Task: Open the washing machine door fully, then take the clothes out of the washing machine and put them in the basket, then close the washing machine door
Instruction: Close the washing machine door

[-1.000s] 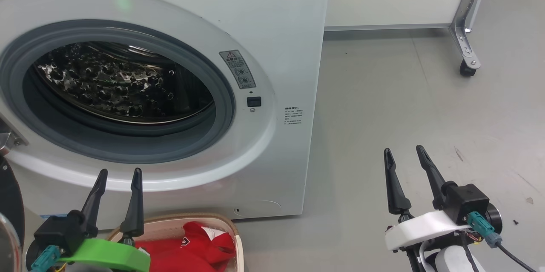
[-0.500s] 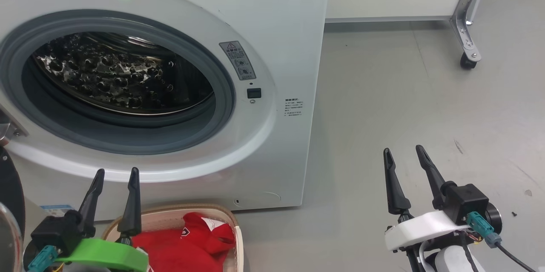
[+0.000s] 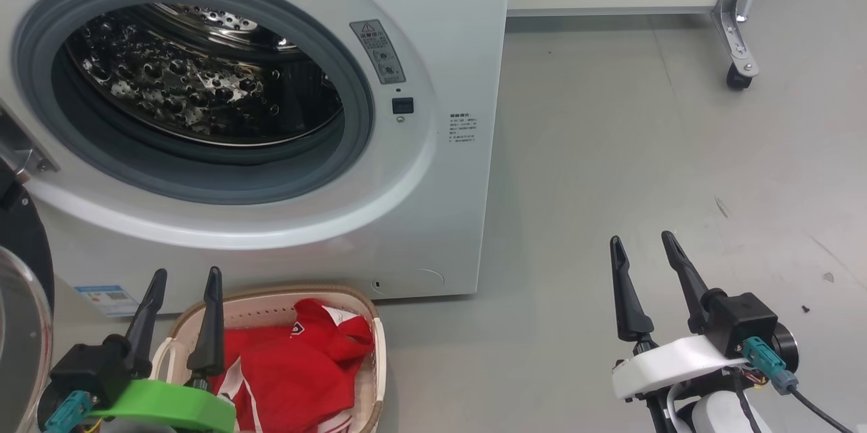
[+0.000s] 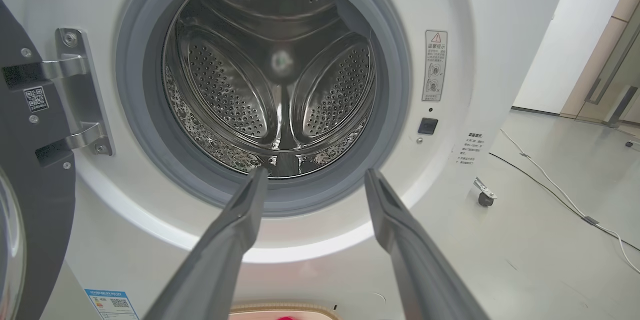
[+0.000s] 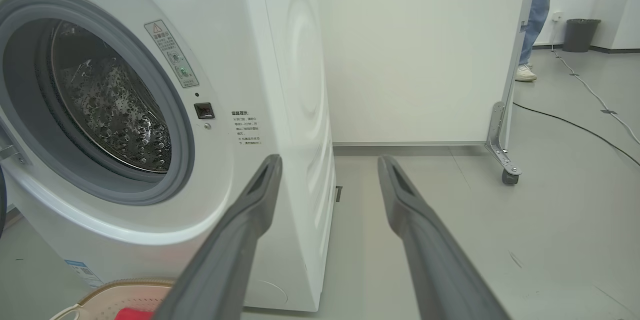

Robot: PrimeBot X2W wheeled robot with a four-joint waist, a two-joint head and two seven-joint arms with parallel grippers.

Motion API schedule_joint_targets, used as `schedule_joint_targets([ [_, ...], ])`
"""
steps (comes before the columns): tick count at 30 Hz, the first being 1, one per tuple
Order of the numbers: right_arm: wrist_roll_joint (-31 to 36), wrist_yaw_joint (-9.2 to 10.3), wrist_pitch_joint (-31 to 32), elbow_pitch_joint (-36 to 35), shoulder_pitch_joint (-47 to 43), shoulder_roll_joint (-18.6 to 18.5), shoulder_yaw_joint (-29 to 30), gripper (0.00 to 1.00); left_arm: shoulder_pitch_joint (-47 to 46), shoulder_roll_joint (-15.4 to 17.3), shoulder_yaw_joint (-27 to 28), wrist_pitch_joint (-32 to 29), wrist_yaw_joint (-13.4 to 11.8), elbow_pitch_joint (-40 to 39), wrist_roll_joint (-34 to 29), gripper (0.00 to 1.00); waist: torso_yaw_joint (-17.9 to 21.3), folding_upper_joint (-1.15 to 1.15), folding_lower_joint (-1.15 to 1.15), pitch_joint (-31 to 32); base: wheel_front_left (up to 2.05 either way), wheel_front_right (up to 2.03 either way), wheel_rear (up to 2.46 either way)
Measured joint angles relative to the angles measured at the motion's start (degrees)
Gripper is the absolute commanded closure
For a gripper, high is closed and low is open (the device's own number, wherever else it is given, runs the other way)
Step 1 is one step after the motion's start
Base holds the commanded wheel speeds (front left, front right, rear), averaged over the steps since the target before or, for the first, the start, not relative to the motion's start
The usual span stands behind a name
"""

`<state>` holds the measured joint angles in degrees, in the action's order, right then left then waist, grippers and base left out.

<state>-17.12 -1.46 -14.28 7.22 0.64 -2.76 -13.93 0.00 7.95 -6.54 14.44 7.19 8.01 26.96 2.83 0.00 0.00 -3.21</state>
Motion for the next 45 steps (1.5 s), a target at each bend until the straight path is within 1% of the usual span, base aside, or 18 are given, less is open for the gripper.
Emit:
schedule_joint_targets([
  [10,0.0,0.0,0.0,0.0,0.0,0.0,0.0,0.0,0.0,0.3,-1.1,0.0,0.0,-0.7,-0.2,0.0,-0.3,0.0,0.0,-0.4,-1.61,1.61,0.0],
  [19,-0.1,0.02,0.0,0.0,0.0,0.1,-0.2,0.0,-0.1,0.5,-1.0,0.0,0.0,-1.2,-0.5,0.0,-0.5,0.0,0.0,-0.6,-1.57,1.57,0.0],
  [24,-0.2,0.08,0.0,0.0,0.0,0.1,-0.4,0.0,-0.1,0.2,-2.3,0.0,0.0,-1.3,1.9,0.0,-0.4,0.0,0.0,-0.7,-1.28,1.28,0.0],
  [29,-0.2,0.09,0.0,0.0,0.0,0.1,-0.4,0.0,-0.1,0.4,-2.4,0.0,0.0,-1.6,2.9,0.0,-0.4,0.0,0.0,-0.8,-1.08,1.08,0.0],
  [34,-0.3,0.14,0.0,0.0,0.1,0.1,-0.4,0.0,-0.1,1.3,-1.7,0.0,0.0,-2.1,1.7,0.0,-0.4,0.0,0.0,-0.9,-0.87,0.87,0.0],
  [42,-0.5,0.16,0.0,0.0,0.1,0.1,-0.7,0.0,-0.1,1.4,-1.9,0.0,0.0,-2.1,1.7,0.0,-0.5,0.0,0.0,-0.9,-0.6,0.6,0.0],
  [45,-0.5,0.16,0.0,0.0,0.1,0.1,-0.8,0.0,-0.1,1.3,-2.6,0.0,0.0,-2.1,3.0,0.0,-0.5,0.0,0.0,-0.9,-0.38,0.38,0.0],
])
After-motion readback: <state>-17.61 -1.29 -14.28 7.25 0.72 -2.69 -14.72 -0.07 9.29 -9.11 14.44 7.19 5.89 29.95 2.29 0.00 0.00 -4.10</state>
